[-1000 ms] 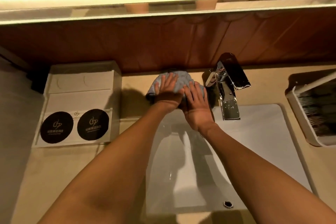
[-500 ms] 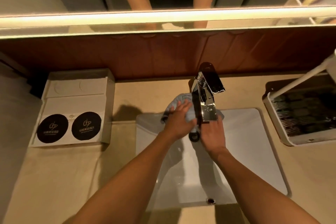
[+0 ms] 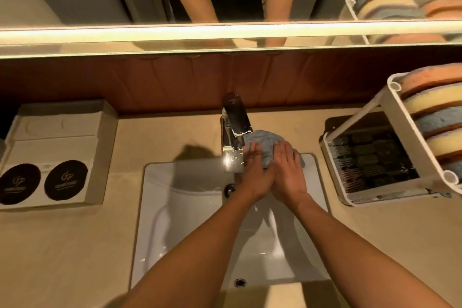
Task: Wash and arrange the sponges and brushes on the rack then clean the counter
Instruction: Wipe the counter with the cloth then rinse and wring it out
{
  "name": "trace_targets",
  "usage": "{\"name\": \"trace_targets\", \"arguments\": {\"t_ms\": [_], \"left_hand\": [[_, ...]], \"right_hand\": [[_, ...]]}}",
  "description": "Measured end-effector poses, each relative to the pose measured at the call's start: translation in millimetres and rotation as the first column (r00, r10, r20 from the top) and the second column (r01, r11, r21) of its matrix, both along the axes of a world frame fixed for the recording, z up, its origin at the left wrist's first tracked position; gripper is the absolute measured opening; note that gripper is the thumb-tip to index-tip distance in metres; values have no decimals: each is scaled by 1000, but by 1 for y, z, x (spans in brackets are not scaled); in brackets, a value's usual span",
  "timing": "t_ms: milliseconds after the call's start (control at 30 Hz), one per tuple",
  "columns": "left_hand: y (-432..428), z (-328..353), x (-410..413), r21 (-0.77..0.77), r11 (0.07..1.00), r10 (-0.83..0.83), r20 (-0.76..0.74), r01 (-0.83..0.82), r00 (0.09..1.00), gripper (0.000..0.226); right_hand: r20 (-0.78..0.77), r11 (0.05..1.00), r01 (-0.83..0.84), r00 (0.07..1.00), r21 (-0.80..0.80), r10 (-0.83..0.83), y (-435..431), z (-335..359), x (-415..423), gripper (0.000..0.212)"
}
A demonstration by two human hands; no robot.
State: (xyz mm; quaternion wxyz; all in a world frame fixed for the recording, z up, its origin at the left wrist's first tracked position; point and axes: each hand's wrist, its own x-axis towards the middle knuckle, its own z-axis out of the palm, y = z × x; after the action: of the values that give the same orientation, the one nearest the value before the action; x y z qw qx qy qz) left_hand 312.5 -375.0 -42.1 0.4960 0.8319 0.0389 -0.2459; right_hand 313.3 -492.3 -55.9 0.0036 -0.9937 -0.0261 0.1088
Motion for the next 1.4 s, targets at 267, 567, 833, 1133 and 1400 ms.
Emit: {"name": "trace_targets", "arguments": {"t_ms": [267, 567, 833, 1133, 1400], "left_hand": [[-34, -9, 39, 193, 965, 138, 208, -179, 968, 66], [-59, -47, 120, 568, 821, -133, 283, -54, 950, 73], [-55, -47, 113, 435, 888, -69, 444, -147, 893, 75], [-48, -21, 49, 225, 972, -2, 266, -61, 964, 58], [-34, 6, -1, -13, 980, 199, 7, -199, 980, 50]], "right_hand": [[4, 992, 70, 997, 108, -71, 6, -4, 36, 65], [137, 994, 83, 986, 76, -93, -16, -6, 122, 46], [109, 994, 103, 988, 42, -107, -17, -13, 113, 67], [-85, 993, 117, 990, 17, -115, -21, 0, 45, 41], [91, 955, 162, 978, 249, -189, -20, 24, -28, 27]]}}
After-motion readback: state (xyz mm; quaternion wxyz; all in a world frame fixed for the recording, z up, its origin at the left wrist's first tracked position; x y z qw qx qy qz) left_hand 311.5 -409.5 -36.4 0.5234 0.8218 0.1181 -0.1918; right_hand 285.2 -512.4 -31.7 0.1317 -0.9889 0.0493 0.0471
